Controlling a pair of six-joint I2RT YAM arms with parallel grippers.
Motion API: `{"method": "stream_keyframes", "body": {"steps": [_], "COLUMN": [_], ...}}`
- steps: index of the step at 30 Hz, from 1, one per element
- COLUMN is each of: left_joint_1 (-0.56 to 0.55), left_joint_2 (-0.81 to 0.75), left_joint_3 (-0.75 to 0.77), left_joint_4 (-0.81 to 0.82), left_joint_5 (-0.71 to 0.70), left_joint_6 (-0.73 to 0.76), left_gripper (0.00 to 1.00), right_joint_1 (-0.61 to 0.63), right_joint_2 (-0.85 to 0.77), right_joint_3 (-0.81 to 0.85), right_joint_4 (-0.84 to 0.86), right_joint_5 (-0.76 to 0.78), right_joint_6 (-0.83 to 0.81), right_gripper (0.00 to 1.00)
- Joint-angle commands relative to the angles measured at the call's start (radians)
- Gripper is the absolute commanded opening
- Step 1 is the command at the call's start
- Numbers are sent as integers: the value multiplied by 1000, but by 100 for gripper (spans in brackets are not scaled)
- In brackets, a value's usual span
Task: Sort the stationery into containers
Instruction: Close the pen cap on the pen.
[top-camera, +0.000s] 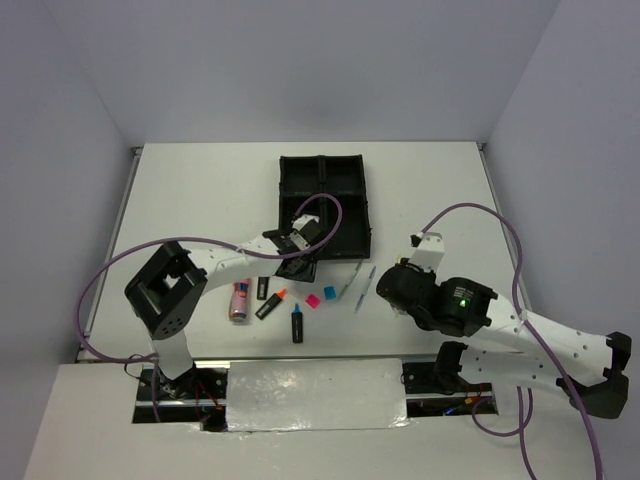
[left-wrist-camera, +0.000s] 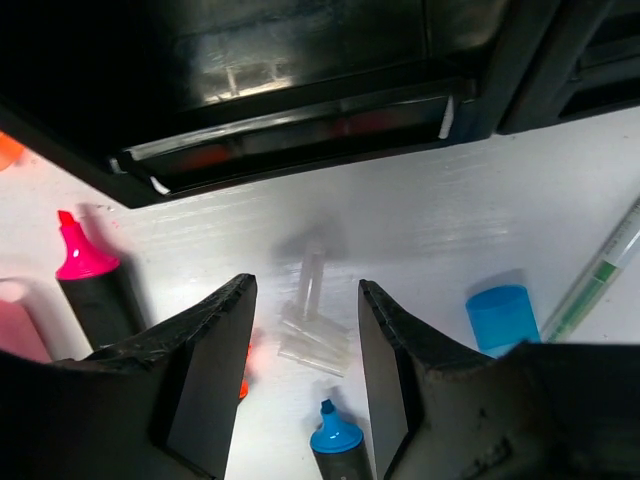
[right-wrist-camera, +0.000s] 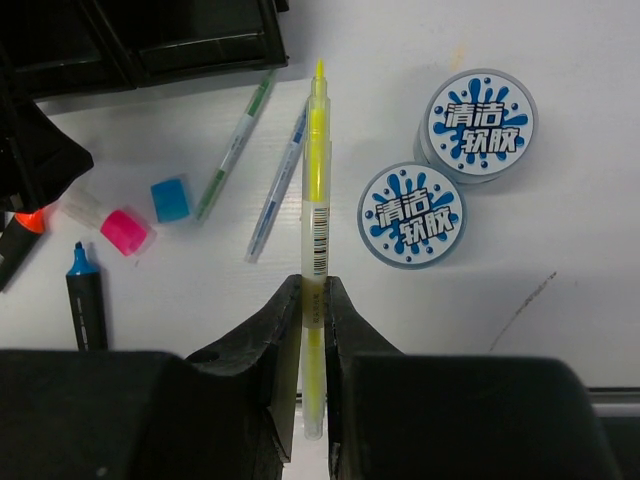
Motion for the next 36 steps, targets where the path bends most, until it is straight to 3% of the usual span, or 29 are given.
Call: {"method": "stream_keyframes", "body": {"steps": [1, 27, 36], "left_joint_1": [6, 30, 30], "left_joint_2": [-7, 65, 79], "left_joint_3": [-10, -48, -42], "left_joint_4": [38, 74, 83], "left_joint_5": [45, 72, 91], "left_joint_6": [53, 68, 68], "left_gripper": [58, 46, 22], "right_joint_1": [-1, -1, -1], "right_joint_2": [2, 23, 31], "right_joint_3": [6, 12, 21], "right_joint_4": [33, 68, 73], "right_joint_5": [15, -8, -6], "right_joint_6": [-5, -31, -37], "right_gripper": [0, 0, 0]}}
